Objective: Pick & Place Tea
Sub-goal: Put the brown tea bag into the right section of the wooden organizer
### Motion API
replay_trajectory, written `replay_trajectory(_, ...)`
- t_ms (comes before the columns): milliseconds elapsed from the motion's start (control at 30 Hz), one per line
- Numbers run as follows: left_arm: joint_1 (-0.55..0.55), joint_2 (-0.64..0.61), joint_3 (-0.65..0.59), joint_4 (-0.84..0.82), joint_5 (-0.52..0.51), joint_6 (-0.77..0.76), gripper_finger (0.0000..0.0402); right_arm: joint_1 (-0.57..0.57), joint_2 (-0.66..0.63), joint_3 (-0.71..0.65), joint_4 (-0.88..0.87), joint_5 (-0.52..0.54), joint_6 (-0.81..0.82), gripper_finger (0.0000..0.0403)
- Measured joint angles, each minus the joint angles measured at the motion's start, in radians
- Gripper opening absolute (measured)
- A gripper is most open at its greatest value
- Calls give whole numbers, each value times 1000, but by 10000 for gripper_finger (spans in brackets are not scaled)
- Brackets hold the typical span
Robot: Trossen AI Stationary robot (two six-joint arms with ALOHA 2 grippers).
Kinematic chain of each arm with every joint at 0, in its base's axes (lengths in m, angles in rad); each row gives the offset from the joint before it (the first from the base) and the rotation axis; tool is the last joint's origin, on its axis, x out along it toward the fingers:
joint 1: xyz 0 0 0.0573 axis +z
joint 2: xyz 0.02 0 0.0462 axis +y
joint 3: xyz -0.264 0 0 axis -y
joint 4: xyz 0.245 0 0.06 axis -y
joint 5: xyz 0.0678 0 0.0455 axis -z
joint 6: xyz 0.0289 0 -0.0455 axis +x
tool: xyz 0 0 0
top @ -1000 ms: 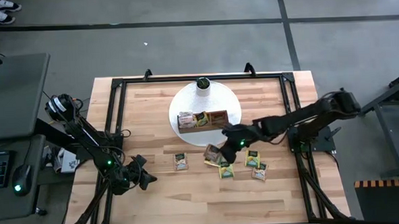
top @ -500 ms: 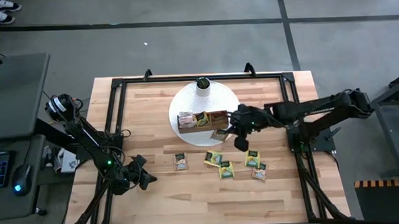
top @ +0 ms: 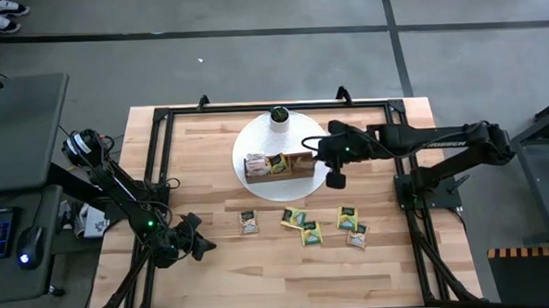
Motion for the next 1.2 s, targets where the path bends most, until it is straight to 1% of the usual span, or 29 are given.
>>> replay_trajectory(200, 0, 0, 0, 0, -1, -8, 1, 0, 40, -12, -21, -9, -21, 0)
replay_trajectory(367, 0, 0, 0, 0, -1, -13, 1, 0, 131, -12, -10, -35, -68, 0)
replay_trajectory(567, 0, 0, 0, 0, -1, -23, 1, -31, 223, -13, 13, -29, -77, 0)
replay_trajectory(767, 0, 0, 0, 0, -2, -34, 1, -75, 233, -13, 62, -24, -99, 0)
replay_trajectory(900, 0, 0, 0, 0, -2, -34, 1, -107, 233, -13, 59, -51, -122, 0)
replay_trajectory(1067, 0, 0, 0, 0, -2, -35, 1, -138, 233, -13, 63, -56, -152, 0)
replay_trajectory(1200, 0, 0, 0, 0, -2, -35, 1, -154, 242, -13, 66, -87, -158, 0)
